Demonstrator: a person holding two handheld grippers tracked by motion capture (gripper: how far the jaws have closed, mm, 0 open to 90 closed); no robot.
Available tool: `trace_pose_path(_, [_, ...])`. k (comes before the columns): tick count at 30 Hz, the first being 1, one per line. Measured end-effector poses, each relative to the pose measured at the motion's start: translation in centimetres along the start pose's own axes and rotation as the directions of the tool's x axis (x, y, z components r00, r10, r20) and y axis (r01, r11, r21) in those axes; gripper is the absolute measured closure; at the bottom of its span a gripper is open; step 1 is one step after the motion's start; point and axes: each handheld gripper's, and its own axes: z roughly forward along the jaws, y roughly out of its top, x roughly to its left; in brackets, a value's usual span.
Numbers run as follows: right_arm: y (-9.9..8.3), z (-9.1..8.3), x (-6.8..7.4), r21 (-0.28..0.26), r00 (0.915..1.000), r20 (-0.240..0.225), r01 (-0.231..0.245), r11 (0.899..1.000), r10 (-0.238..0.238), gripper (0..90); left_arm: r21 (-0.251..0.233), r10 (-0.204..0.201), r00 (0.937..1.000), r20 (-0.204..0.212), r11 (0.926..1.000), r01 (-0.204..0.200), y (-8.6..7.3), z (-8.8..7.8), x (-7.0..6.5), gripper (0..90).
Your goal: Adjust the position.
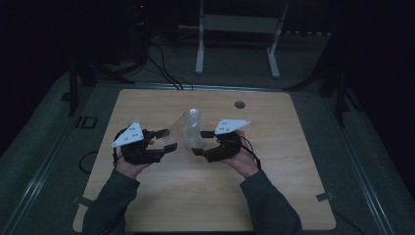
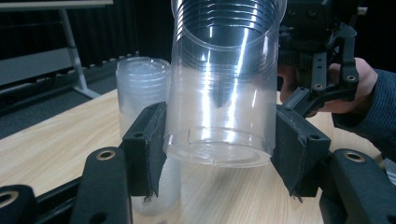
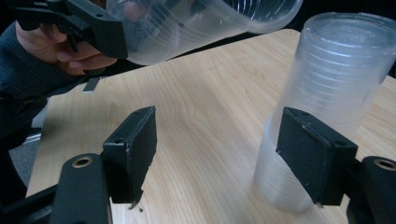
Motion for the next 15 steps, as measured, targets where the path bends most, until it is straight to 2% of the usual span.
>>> trace_pose_path(8, [0.33,-0.18,0.08,-0.042,0.9994,-0.030,-0.017,0.999,0.016,28.2,-0.016,0.004,0.9997,-0.023,0.9999,-0.004,-0.04,-0.11,-0.03,40.6])
trace_pose_path(15, [0.58,-0.22,0.17,-0.071,0.9984,-0.046,-0.037,0.997,0.034,28.2,-0.033,0.003,0.9996,-0.026,0.9994,-0.004,-0.03,-0.07,-0.15,40.7])
